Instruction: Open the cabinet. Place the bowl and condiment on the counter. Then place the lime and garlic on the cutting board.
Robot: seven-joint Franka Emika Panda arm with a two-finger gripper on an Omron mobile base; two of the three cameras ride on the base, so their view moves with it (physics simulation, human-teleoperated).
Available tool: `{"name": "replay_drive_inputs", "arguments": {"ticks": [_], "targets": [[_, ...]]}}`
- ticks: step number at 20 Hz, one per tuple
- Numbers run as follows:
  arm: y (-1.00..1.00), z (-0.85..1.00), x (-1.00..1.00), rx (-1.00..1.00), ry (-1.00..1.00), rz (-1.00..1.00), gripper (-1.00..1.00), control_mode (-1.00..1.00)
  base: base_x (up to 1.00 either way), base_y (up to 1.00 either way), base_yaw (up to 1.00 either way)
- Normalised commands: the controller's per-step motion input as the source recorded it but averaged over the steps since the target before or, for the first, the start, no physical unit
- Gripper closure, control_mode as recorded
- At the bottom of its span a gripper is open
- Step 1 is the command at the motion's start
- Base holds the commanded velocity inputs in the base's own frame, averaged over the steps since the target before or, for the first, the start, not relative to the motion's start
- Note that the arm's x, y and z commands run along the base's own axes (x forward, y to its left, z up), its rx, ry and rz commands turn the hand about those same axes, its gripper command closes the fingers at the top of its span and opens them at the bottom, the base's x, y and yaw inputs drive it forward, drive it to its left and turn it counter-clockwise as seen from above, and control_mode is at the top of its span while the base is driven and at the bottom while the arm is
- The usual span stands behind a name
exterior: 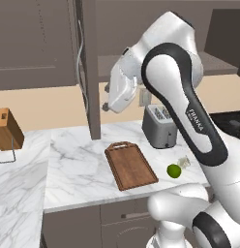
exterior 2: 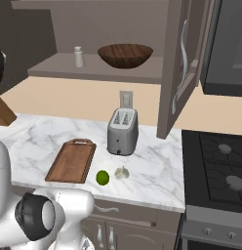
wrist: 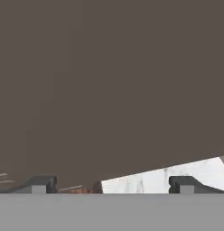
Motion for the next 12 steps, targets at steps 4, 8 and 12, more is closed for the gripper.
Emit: {"name": "replay_drive_inputs", "arguments": {"ticks": [4, 8, 12], "targets": [[-0.89, 0.00, 0.21, 0.00, -0.11, -0.39, -1.00, -1.00, 0.00, 0.00, 0.00], [-0.67, 0.00, 0.65, 0.00, -0.01, -0.50, -1.00, -1.00, 0.00, 0.00, 0.00], [-0.42, 0.12, 0.74, 0.00, 0.02, -0.59, -1.00, -1.00, 0.00, 0.00, 0.00]]}}
